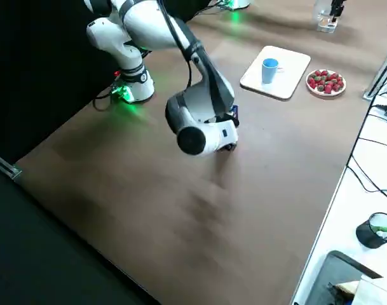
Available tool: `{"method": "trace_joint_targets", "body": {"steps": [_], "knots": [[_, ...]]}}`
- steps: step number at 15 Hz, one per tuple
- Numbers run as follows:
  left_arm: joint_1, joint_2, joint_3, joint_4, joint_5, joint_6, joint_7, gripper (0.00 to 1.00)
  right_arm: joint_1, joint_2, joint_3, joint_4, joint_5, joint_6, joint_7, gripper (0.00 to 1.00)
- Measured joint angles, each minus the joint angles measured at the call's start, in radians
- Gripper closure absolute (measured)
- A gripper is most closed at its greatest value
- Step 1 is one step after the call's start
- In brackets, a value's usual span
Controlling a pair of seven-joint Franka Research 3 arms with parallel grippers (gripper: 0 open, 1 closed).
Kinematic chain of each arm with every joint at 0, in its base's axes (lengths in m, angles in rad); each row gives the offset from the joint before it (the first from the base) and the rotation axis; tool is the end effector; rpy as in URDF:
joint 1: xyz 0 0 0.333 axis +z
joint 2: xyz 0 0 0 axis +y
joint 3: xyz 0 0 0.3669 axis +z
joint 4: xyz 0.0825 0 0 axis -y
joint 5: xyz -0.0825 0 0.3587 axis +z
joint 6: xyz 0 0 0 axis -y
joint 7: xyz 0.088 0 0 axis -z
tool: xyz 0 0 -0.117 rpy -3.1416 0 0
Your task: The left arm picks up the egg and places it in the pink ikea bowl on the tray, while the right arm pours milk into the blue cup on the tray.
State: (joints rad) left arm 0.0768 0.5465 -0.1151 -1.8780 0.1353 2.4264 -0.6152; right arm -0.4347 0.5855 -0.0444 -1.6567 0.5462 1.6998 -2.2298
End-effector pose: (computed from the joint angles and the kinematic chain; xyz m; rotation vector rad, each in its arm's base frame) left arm 0.6474 -0.0162 0.2726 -3.0224 -0.7586 -0.0259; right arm 0.5839 -0.2377 0.2999 -1.7954 -1.7179 -0.4650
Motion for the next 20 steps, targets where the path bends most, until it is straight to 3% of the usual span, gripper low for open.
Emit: {"method": "trace_joint_targets", "body": {"steps": [12, 15, 18, 20], "knots": [[-0.001, 0.034, 0.000, 0.027, 0.000, 0.023, 0.000, 0.29, -0.012, 0.110, 0.013, 0.014, 0.072, -0.021, -0.148, 0.00], [-0.002, 0.034, -0.001, 0.028, 0.000, 0.023, 0.000, 0.35, -0.012, 0.118, 0.019, 0.015, 0.077, -0.021, -0.152, 0.00], [-0.002, 0.032, -0.002, 0.038, 0.000, 0.024, 0.000, 0.53, -0.010, 0.127, 0.027, 0.017, 0.087, -0.021, -0.159, 0.00], [-0.002, 0.033, -0.001, 0.039, 0.001, 0.024, 0.000, 0.53, -0.010, 0.130, 0.028, 0.018, 0.098, -0.021, -0.164, 0.00]]}}
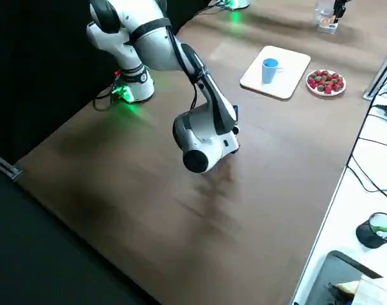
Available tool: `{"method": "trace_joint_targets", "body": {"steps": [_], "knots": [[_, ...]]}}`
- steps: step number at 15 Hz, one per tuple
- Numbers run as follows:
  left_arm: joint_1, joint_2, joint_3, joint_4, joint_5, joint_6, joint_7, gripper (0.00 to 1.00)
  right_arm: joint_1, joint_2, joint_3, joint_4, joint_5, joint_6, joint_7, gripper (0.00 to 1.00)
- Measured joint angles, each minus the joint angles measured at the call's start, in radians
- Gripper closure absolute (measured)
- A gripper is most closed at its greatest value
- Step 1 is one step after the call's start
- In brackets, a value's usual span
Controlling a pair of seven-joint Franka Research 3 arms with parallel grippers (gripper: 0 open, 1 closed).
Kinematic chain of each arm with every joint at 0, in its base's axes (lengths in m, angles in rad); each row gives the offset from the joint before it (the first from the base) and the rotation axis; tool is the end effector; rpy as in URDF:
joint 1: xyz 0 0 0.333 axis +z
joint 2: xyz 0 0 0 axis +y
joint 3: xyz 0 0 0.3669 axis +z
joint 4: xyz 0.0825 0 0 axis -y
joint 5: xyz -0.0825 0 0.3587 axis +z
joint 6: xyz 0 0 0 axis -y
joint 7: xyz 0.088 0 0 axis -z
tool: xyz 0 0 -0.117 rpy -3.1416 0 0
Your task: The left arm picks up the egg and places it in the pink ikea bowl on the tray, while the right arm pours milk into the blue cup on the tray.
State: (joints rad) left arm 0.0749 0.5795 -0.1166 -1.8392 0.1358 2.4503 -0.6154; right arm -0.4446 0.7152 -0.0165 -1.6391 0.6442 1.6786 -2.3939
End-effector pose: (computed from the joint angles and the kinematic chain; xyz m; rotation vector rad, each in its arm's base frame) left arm 0.6608 -0.0183 0.2684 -3.0356 -0.7600 -0.0684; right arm 0.5894 -0.2196 0.2294 -1.6098 -1.7099 -0.6018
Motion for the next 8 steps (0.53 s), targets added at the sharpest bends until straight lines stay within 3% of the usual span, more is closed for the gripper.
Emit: {"method": "trace_joint_targets", "body": {"steps": [8], "knots": [[0.000, -0.011, -0.002, 0.028, 0.002, 0.000, 0.001, 0.53, 0.000, 0.019, 0.001, 0.000, 0.035, 0.000, -0.054, 0.01]]}}
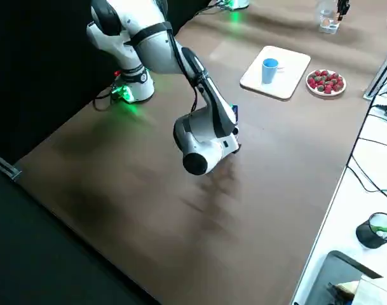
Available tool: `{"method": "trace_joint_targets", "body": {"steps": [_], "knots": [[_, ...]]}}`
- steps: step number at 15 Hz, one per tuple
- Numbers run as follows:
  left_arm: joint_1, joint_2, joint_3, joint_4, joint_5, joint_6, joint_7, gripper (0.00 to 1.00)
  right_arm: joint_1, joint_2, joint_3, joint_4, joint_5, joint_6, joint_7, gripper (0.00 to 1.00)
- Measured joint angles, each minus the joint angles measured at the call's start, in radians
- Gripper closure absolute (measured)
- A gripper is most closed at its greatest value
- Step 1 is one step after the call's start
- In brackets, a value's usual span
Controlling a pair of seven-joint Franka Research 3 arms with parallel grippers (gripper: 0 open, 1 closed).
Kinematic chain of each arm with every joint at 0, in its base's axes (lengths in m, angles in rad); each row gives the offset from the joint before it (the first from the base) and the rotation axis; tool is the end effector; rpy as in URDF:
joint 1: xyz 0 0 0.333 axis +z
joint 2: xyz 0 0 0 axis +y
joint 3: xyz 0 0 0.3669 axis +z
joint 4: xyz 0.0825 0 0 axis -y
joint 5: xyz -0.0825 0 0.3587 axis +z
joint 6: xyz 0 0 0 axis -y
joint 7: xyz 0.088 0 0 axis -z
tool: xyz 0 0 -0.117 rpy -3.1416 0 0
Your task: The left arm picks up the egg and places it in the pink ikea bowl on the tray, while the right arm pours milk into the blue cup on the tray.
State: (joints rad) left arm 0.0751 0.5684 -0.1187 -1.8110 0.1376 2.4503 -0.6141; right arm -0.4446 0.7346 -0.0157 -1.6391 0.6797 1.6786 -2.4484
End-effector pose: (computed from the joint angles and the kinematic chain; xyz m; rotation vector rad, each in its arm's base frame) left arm 0.6704 -0.0188 0.2871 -3.0435 -0.7589 -0.1287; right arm 0.5905 -0.2163 0.2189 -1.5706 -1.7195 -0.6591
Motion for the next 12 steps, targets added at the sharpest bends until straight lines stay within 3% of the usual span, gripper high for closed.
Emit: {"method": "trace_joint_targets", "body": {"steps": [6, 11, 12], "knots": [[0.003, -0.090, -0.048, 0.005, 0.002, -0.116, 0.003, 0.53, 0.002, 0.016, 0.002, 0.000, 0.002, -0.002, -0.037, 0.00], [-0.001, -0.153, -0.205, 0.004, -0.042, -0.206, -0.102, 0.53, 0.009, 0.031, 0.004, 0.000, 0.002, -0.005, -0.038, 0.00], [-0.016, -0.154, -0.270, 0.003, -0.058, -0.208, -0.192, 0.53, 0.010, 0.045, 0.005, 0.000, 0.002, -0.008, -0.039, 0.00]]}}
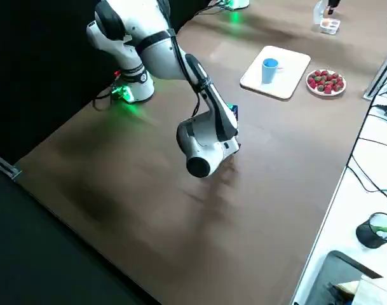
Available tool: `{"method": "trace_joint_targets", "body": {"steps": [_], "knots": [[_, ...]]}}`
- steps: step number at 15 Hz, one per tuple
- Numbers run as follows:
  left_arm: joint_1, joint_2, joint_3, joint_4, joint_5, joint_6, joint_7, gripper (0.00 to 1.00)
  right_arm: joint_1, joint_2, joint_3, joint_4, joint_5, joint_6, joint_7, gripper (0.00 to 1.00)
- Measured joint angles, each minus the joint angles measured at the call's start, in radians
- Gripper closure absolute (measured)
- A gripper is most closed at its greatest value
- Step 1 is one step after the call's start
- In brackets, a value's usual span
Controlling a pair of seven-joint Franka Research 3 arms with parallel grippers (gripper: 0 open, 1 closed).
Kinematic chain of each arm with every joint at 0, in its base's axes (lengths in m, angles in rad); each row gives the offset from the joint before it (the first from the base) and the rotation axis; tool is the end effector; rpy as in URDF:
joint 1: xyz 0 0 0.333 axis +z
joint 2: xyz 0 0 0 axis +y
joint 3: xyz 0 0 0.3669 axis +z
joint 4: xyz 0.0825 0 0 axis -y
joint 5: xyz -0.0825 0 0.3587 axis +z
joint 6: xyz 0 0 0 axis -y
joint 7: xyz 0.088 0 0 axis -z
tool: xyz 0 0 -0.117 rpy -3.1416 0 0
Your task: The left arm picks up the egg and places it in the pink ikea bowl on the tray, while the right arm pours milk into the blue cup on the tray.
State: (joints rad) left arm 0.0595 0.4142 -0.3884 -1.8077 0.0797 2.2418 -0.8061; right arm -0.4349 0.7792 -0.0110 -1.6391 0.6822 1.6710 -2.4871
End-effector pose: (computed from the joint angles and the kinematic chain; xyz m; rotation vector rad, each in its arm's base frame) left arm 0.6222 -0.1801 0.3857 2.9576 0.6970 -0.0051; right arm 0.5878 -0.2048 0.1916 -1.5107 -1.7151 -0.6569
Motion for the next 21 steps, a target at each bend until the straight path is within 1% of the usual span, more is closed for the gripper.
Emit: {"method": "trace_joint_targets", "body": {"steps": [2, 3, 4, 6, 7, 9, 11, 12, 13, 14, 15, 16, 17, 18, 19, 20, 21], "knots": [[-0.036, 0.002, -0.050, 0.002, -0.004, 0.002, -0.107, 0.53, 0.000, 0.011, 0.002, 0.000, 0.000, 0.000, -0.002, 0.01], [-0.075, 0.007, -0.061, 0.010, -0.008, 0.003, -0.169, 0.53, 0.000, 0.015, 0.003, 0.000, 0.001, 0.000, -0.002, 0.02], [-0.125, 0.019, -0.063, 0.026, -0.009, 0.004, -0.237, 0.53, 0.001, 0.017, 0.003, 0.000, 0.001, 0.000, -0.002, 0.02], [-0.235, 0.062, -0.062, 0.086, -0.009, 0.007, -0.367, 0.53, 0.001, 0.019, 0.004, 0.000, 0.007, -0.003, -0.002, 0.08], [-0.284, 0.089, -0.060, 0.118, -0.009, 0.010, -0.415, 0.53, 0.001, 0.019, 0.004, 0.000, 0.011, -0.008, -0.002, 0.08], [-0.366, 0.136, -0.041, 0.165, -0.009, 0.037, -0.479, 0.53, 0.001, 0.019, 0.004, 0.000, 0.018, -0.015, -0.002, 0.08], [-0.432, 0.164, 0.004, 0.184, -0.009, 0.065, -0.505, 0.53, 0.001, 0.019, 0.004, 0.000, 0.020, -0.016, -0.002, 0.10], [-0.459, 0.173, 0.029, 0.187, -0.009, 0.076, -0.513, 0.53, 0.001, 0.019, 0.004, 0.000, 0.020, -0.016, -0.002, 0.13], [-0.481, 0.182, 0.051, 0.187, -0.009, 0.088, -0.514, 0.53, 0.001, 0.019, 0.005, 0.000, 0.021, -0.017, -0.001, 0.13], [-0.500, 0.192, 0.069, 0.188, -0.009, 0.103, -0.516, 0.53, 0.001, 0.019, 0.005, 0.000, 0.021, -0.017, 0.003, 0.16], [-0.518, 0.204, 0.086, 0.188, -0.009, 0.119, -0.520, 0.53, 0.001, 0.019, 0.005, 0.000, 0.021, -0.021, 0.008, 0.16], [-0.534, 0.216, 0.101, 0.189, -0.009, 0.129, -0.523, 0.53, 0.001, 0.019, 0.005, 0.000, 0.022, -0.027, 0.014, 0.19], [-0.548, 0.228, 0.113, 0.189, -0.009, 0.136, -0.524, 0.53, 0.001, 0.019, 0.005, 0.000, 0.022, -0.031, 0.020, 0.19], [-0.559, 0.239, 0.123, 0.189, -0.009, 0.143, -0.526, 0.53, 0.001, 0.019, 0.005, 0.000, 0.022, -0.033, 0.024, 0.23], [-0.565, 0.248, 0.128, 0.189, -0.009, 0.149, -0.526, 0.53, 0.001, 0.019, 0.005, 0.000, 0.022, -0.033, 0.026, 0.23], [-0.569, 0.254, 0.130, 0.190, -0.009, 0.152, -0.526, 0.50, 0.001, 0.019, 0.005, 0.000, 0.022, -0.033, 0.027, 0.27], [-0.570, 0.258, 0.131, 0.190, -0.009, 0.152, -0.526, 0.50, 0.001, 0.019, 0.005, 0.001, 0.022, -0.034, 0.029, 0.36]]}}
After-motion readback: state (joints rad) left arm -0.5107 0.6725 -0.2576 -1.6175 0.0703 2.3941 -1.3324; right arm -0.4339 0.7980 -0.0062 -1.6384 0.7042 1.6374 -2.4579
